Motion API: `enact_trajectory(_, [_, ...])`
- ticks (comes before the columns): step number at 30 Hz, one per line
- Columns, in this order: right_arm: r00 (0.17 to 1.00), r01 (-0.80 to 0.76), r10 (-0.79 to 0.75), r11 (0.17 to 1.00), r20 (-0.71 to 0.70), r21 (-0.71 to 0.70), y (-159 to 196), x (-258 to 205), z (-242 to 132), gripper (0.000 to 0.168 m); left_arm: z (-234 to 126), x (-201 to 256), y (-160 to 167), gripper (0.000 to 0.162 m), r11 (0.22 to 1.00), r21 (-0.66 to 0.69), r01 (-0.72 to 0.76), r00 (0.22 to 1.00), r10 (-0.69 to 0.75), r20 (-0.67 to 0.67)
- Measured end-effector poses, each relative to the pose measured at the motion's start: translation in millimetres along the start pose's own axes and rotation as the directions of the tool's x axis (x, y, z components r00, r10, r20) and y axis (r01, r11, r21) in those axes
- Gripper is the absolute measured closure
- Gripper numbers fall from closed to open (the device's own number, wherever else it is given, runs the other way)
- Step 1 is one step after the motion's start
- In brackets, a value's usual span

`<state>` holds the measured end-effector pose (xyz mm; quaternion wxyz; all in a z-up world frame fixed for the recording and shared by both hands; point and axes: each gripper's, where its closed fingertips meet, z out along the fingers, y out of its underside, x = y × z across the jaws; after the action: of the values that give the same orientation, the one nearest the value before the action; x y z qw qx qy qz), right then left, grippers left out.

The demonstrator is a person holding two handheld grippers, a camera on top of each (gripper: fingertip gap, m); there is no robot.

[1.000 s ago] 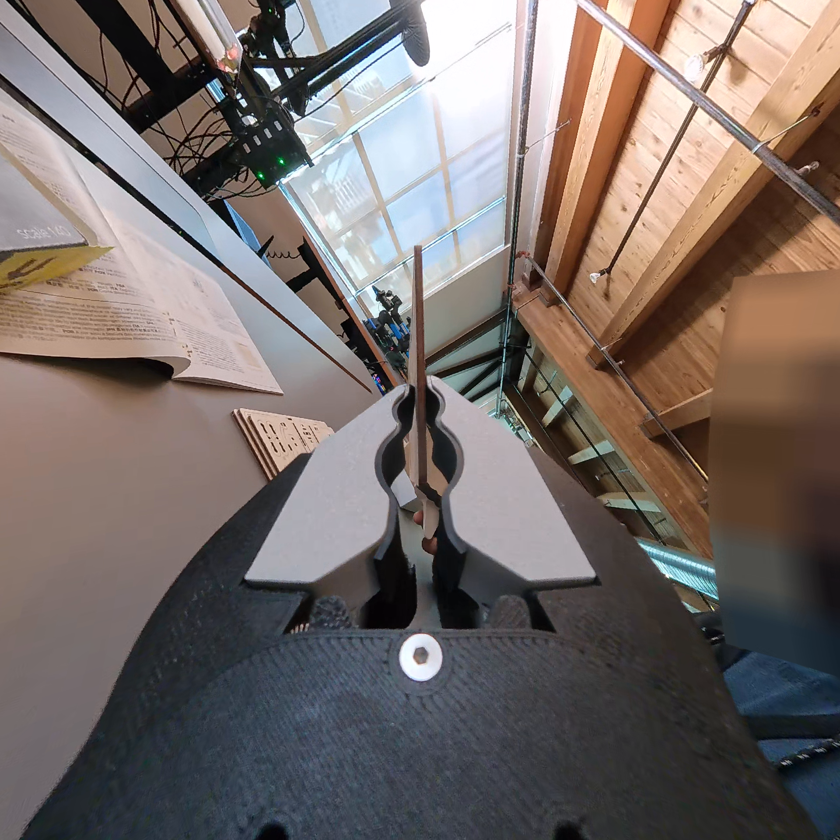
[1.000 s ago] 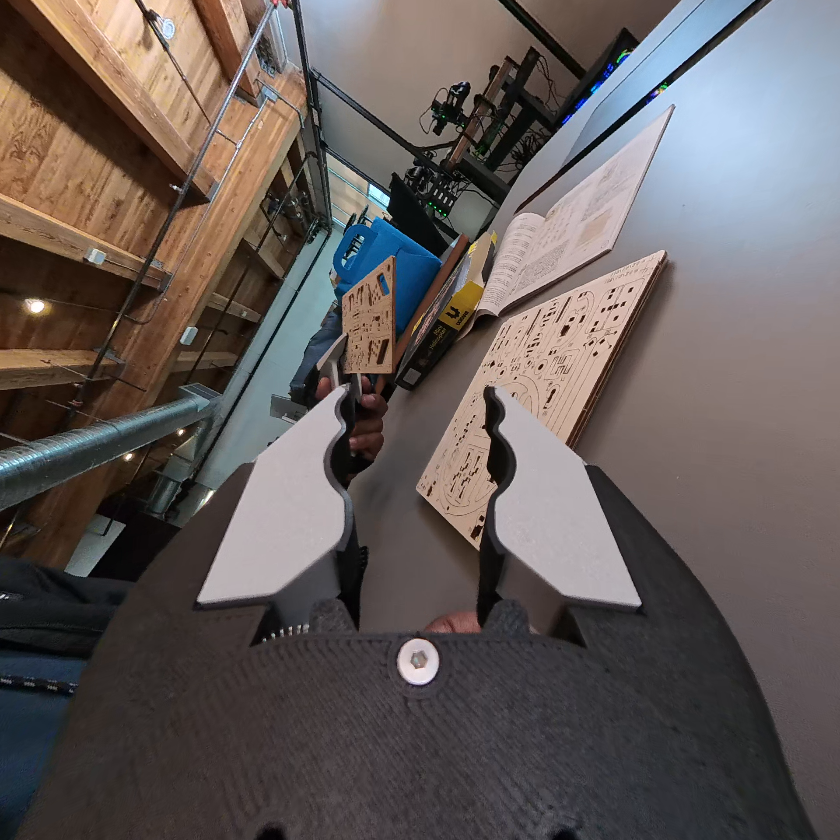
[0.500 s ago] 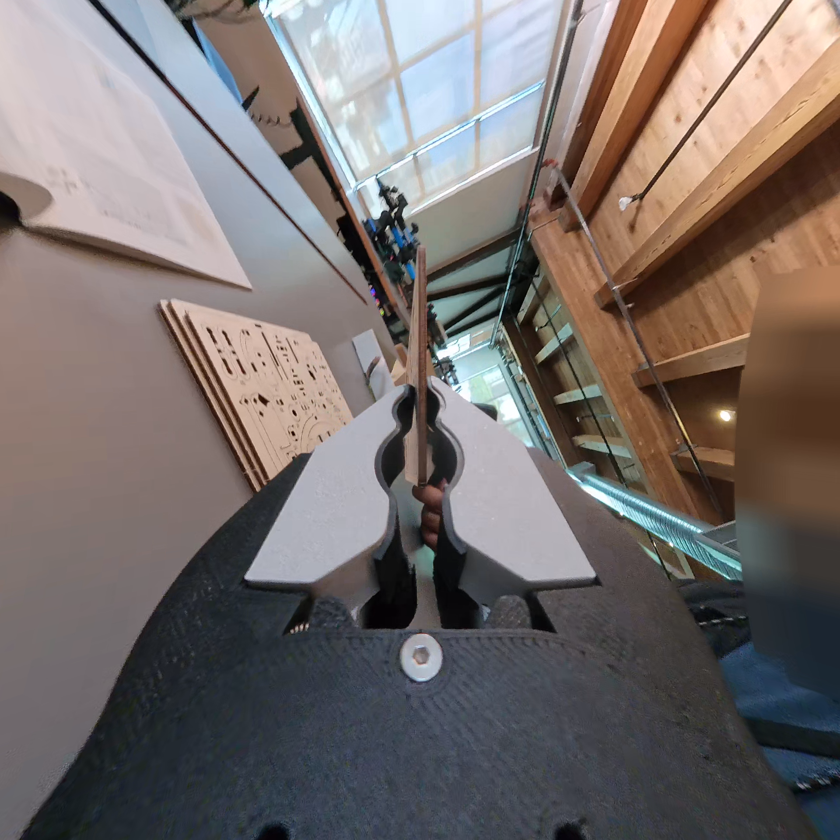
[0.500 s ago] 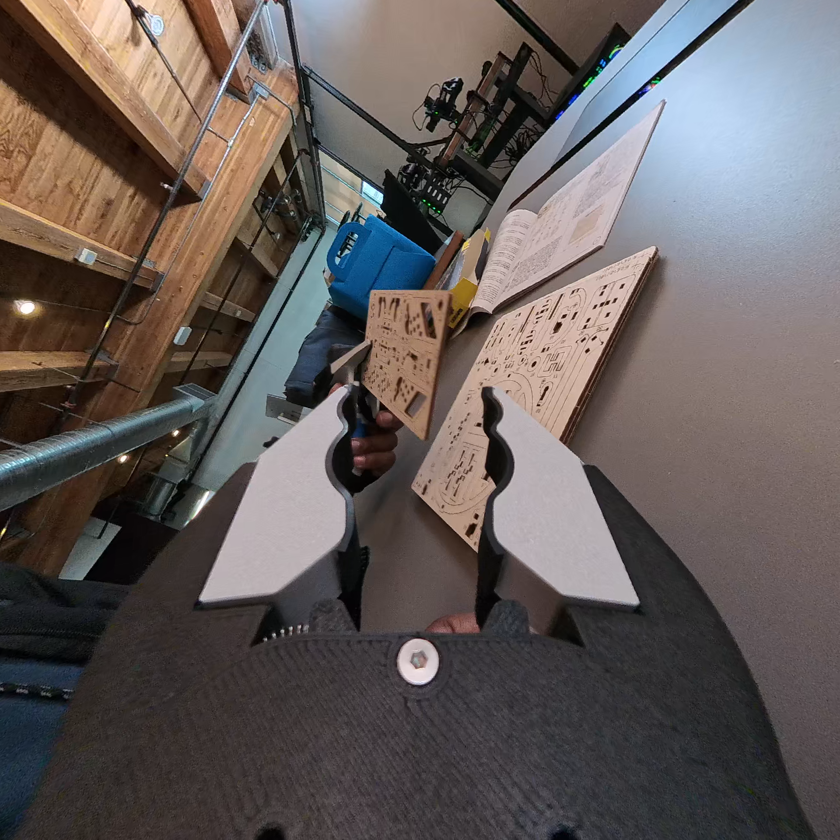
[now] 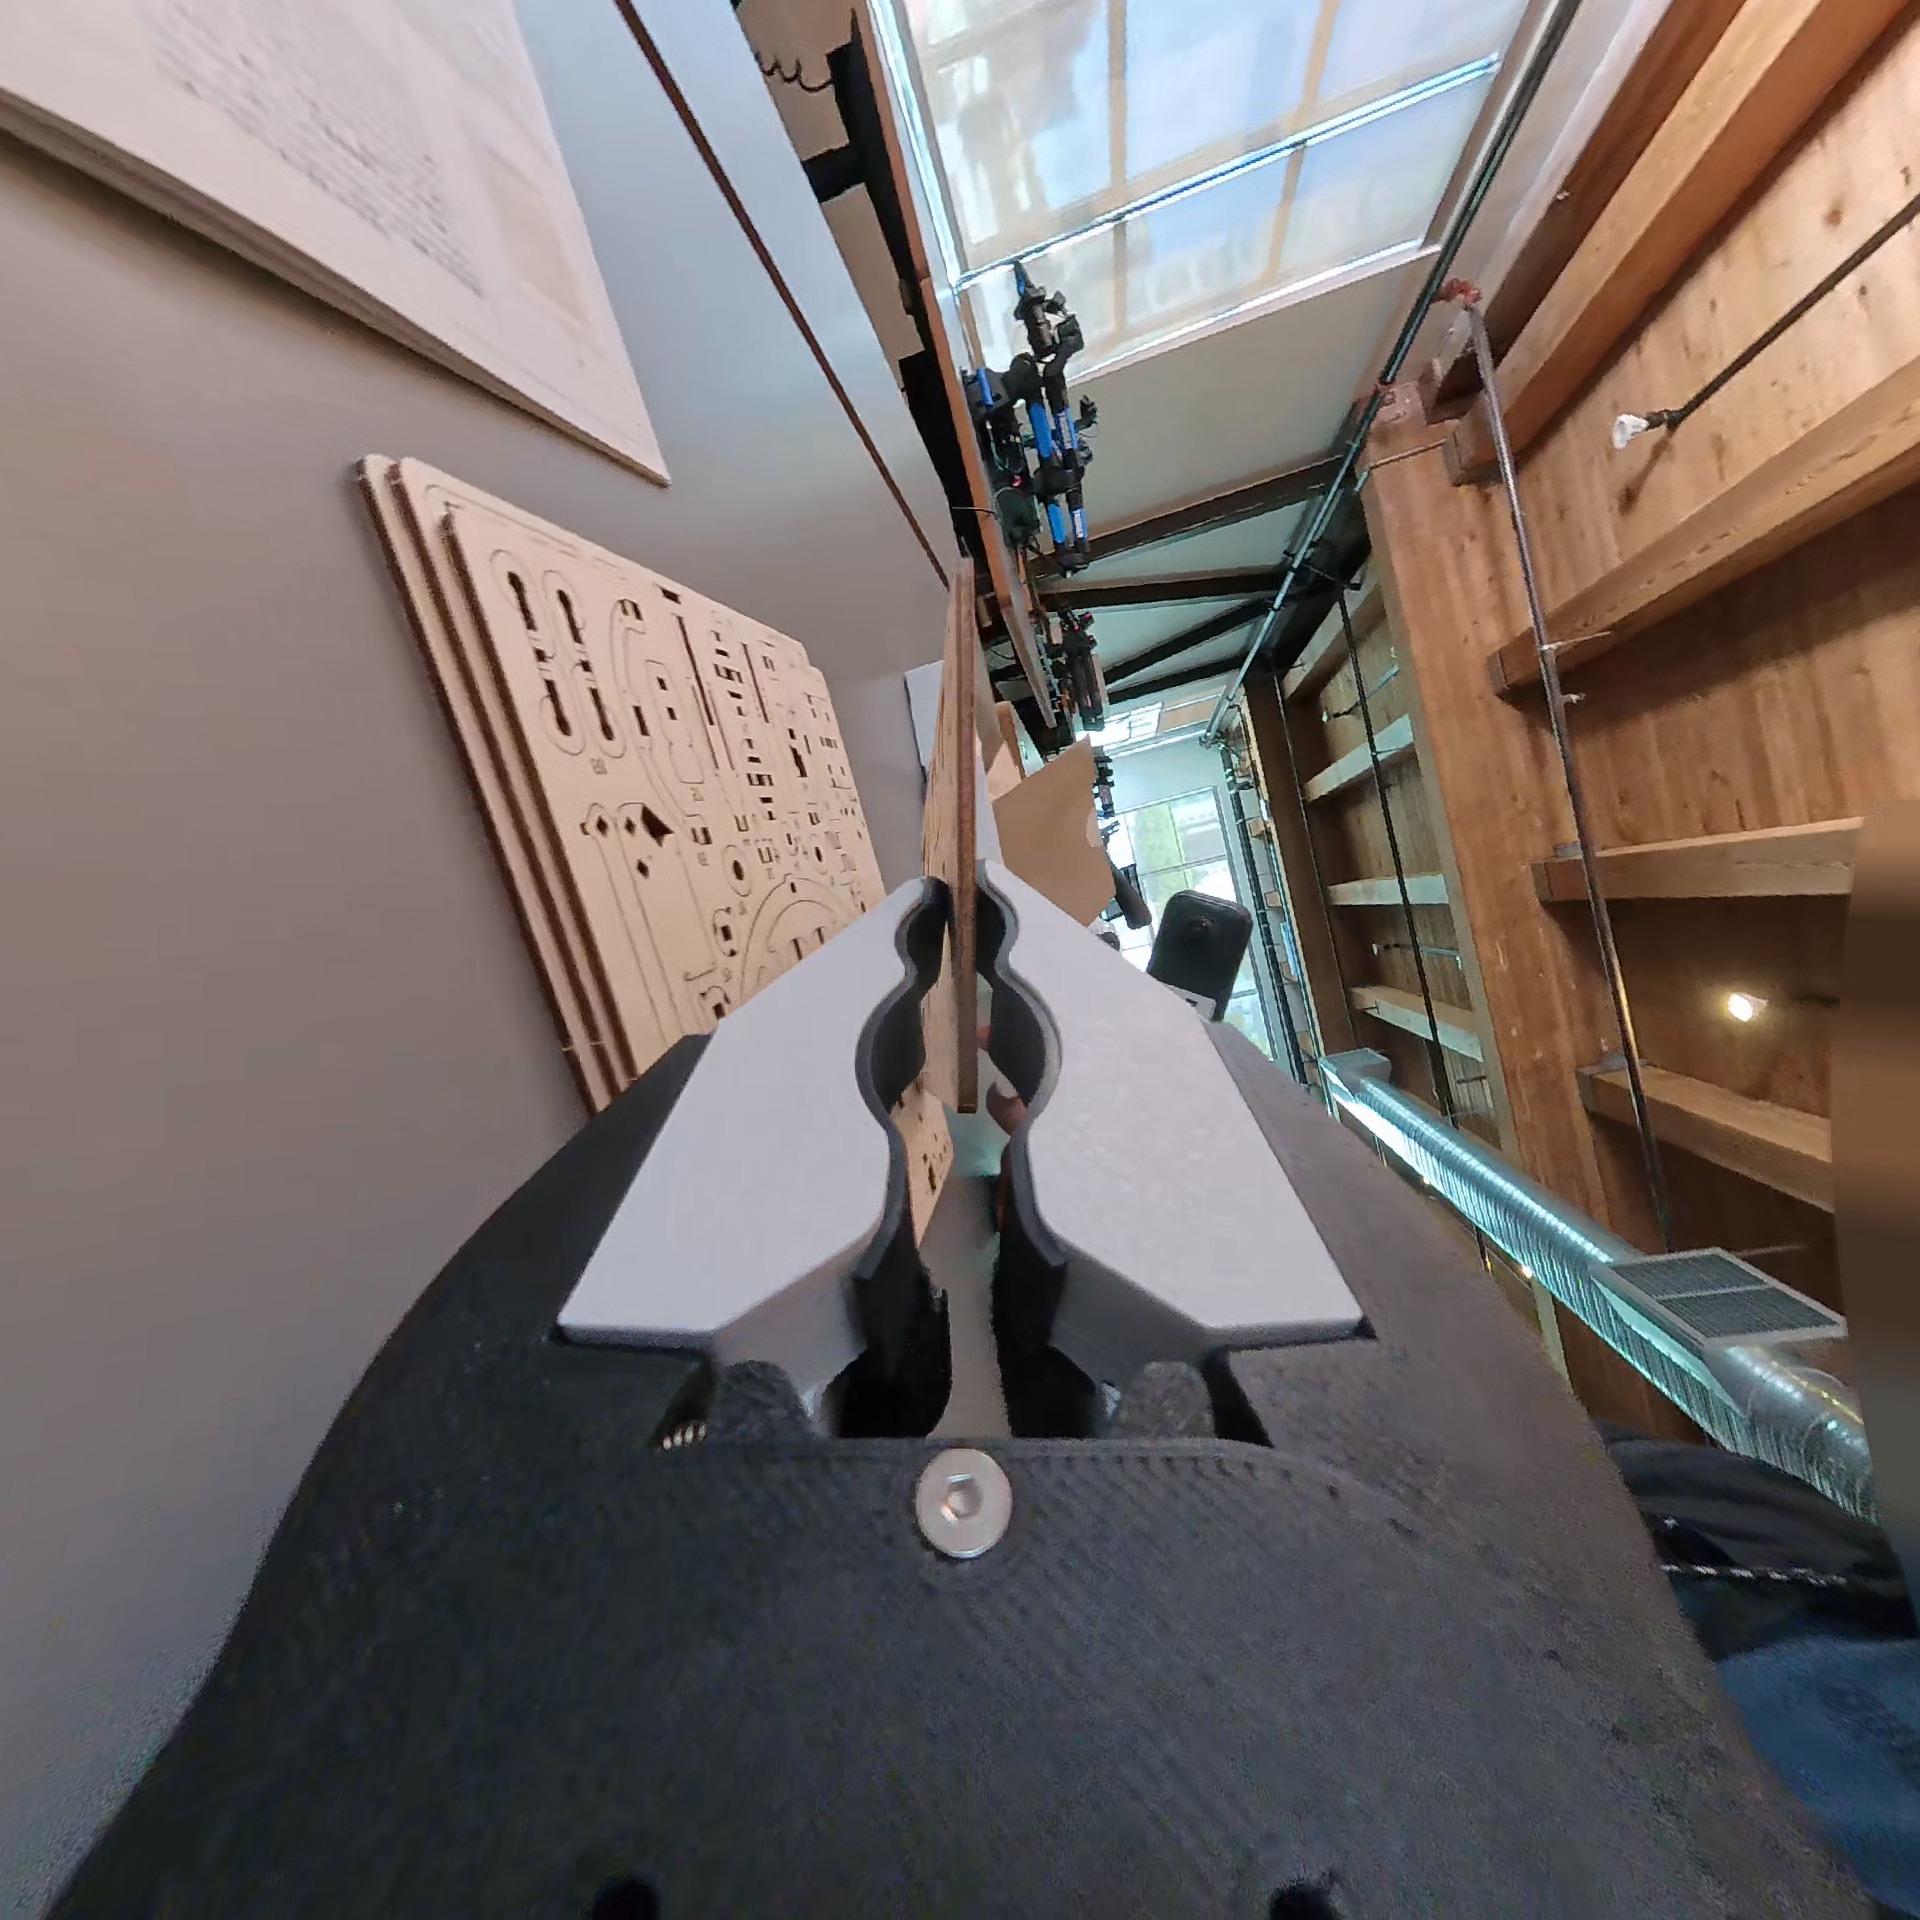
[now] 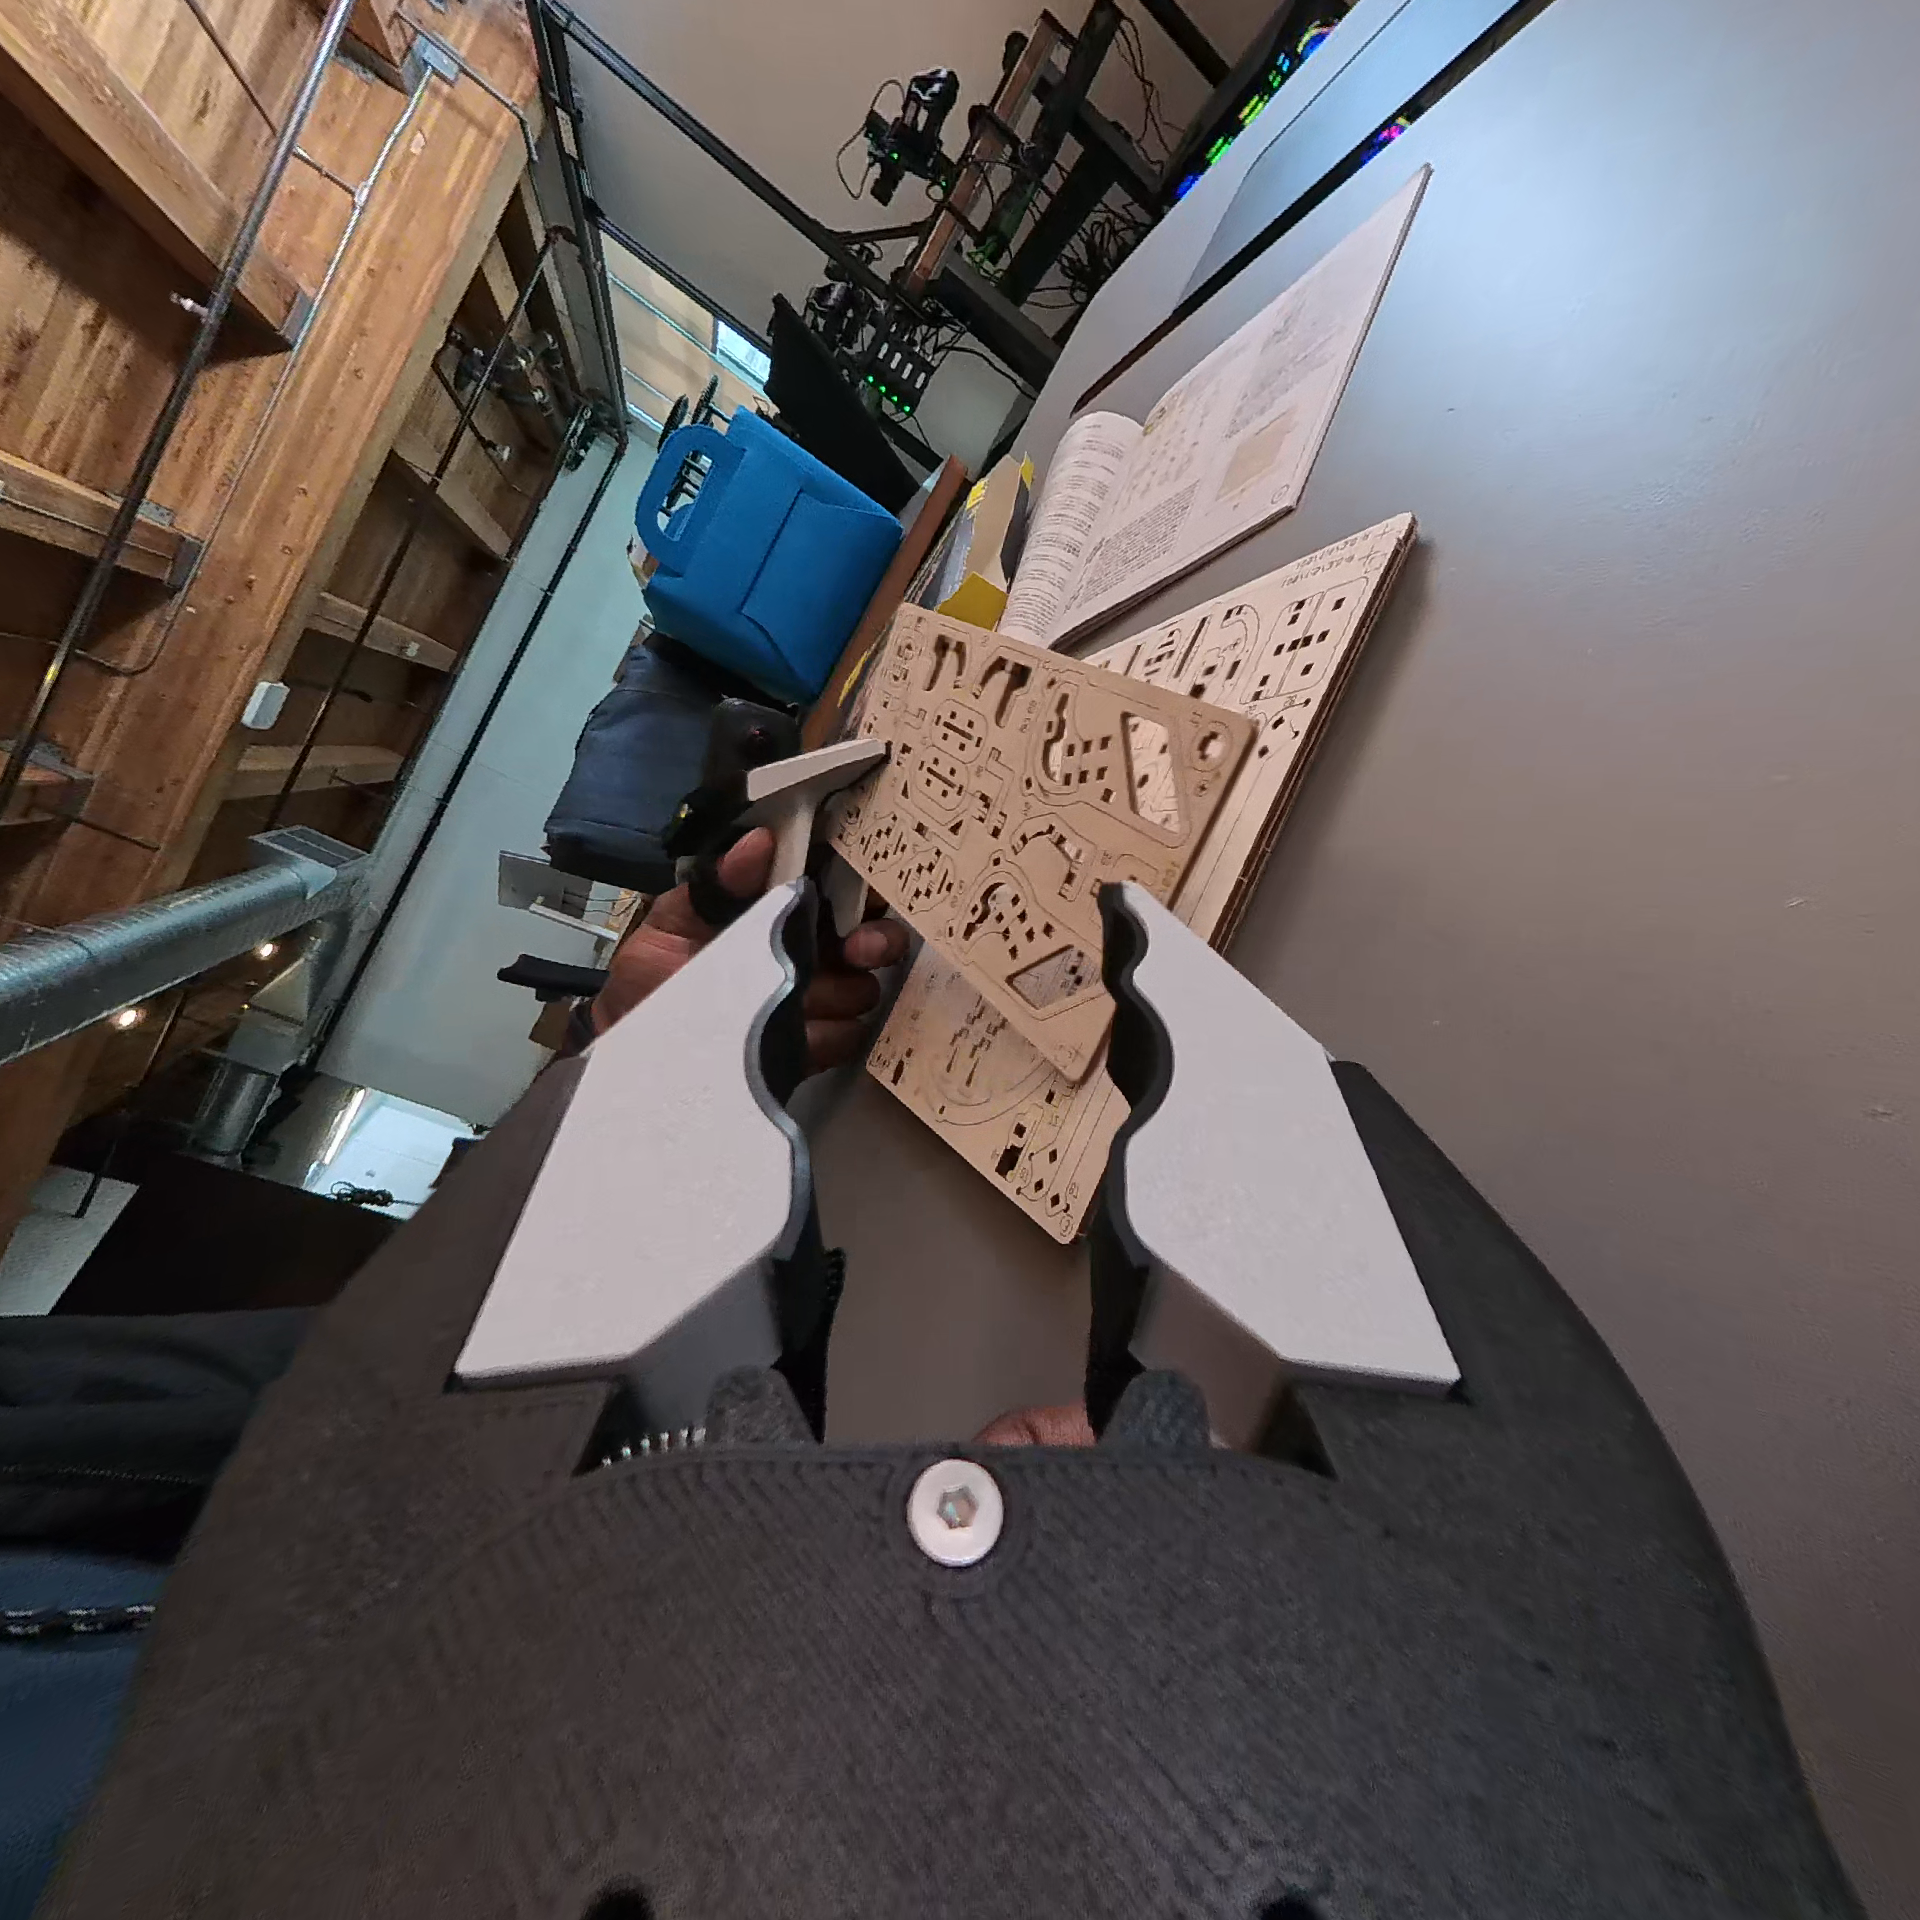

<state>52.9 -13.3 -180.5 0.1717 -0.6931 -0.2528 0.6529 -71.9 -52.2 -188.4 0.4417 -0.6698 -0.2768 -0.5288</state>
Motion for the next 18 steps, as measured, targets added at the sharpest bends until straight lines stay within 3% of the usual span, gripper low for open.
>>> enact_trajectory(7, [1.0, -0.006, 0.006, 1.0, 0.007, 0.004, -0.3, 0.1, -0.7, 0.113, -0.4, -7.9, -2.8, 0.152, 1.0, -0.016, -0.011, 0.998, 0.012, 0.066])
enact_trajectory(18, [1.0, 0.007, -0.007, 1.0, 0.004, 0.003, 0.5, -0.3, -1.0, 0.113, -6.4, -23.9, 1.9, 0.095, 0.951, -0.183, -0.25, 0.909, 0.295, 0.293])
